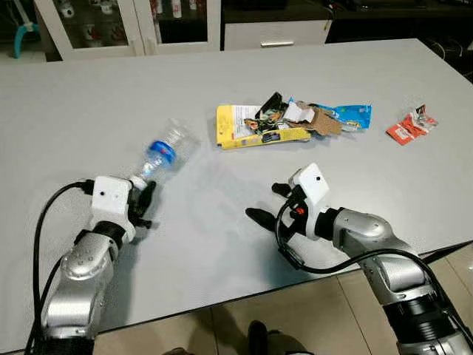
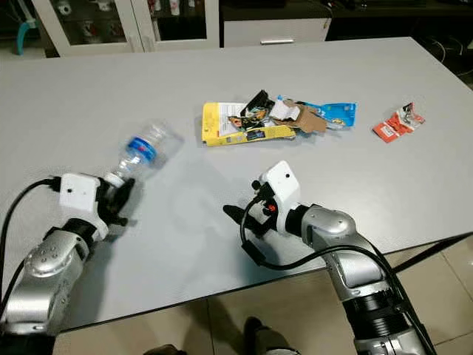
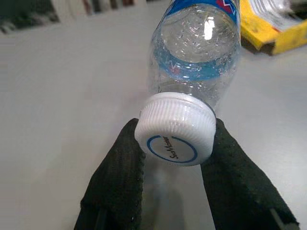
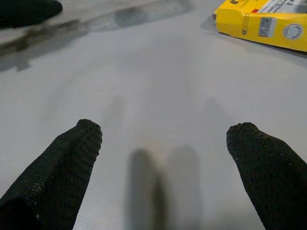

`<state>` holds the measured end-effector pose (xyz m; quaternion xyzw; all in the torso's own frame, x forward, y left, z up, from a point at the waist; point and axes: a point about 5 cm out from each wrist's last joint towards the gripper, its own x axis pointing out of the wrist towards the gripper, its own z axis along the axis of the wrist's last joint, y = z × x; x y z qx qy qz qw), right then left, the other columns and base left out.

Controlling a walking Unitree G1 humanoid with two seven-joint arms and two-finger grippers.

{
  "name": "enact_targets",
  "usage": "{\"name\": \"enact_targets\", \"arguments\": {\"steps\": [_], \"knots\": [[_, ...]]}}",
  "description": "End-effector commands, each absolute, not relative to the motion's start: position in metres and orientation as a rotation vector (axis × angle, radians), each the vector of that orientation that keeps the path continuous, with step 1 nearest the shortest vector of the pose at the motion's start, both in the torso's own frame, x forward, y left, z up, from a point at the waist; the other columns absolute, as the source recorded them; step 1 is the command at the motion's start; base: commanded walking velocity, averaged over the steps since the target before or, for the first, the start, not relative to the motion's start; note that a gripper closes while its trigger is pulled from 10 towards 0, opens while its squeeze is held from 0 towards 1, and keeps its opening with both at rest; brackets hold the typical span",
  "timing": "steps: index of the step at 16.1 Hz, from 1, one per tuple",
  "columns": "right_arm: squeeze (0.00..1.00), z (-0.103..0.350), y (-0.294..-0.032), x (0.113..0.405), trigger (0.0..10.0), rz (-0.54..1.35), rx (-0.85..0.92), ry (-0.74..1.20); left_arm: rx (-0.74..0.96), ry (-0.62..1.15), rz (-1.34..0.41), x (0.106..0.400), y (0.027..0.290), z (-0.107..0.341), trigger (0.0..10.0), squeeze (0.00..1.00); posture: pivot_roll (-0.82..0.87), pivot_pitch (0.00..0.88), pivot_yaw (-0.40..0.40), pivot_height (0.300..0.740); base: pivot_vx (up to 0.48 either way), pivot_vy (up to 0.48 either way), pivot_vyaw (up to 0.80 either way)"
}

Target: Picking trash to rubbish bin

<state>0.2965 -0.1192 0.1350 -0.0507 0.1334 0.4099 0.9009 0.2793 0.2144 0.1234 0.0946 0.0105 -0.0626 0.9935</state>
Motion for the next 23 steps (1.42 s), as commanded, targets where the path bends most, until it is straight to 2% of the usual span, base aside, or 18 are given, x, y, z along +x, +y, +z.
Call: {"name": "enact_targets", "arguments": {"steps": [1,6,9,11,20,23], "knots": [[0.00,0.135,-0.118,0.298,10.0,0.851,-0.121,0.269,0.211,-0.039,-0.097,0.276,0.210,0.130,0.0,0.00,-0.05,0.159,-0.039,0.740,0.000,0.000,0.00],[0.00,0.134,-0.119,0.298,10.0,0.844,-0.126,0.265,0.259,-0.165,-0.032,0.268,0.193,0.144,0.0,0.00,-0.05,0.163,-0.040,0.740,0.000,0.000,0.00],[0.00,0.134,-0.119,0.298,10.0,0.847,-0.126,0.265,0.259,-0.177,-0.037,0.260,0.187,0.146,0.0,0.00,-0.05,0.163,-0.040,0.740,0.000,0.000,0.00],[0.00,0.134,-0.121,0.299,10.0,0.844,-0.131,0.263,0.276,-0.178,0.017,0.254,0.190,0.147,10.0,0.00,-0.05,0.163,-0.040,0.740,0.000,0.000,0.00],[0.00,0.147,-0.118,0.311,10.0,0.688,-0.112,0.080,0.293,-0.236,0.181,0.241,0.178,0.158,10.0,0.00,-0.04,0.171,-0.063,0.740,0.000,0.000,0.00],[0.00,0.148,-0.118,0.314,10.0,0.659,-0.090,0.071,0.277,-0.227,0.193,0.240,0.174,0.157,10.0,0.00,-0.05,0.176,-0.067,0.740,0.000,0.000,-0.66]]}}
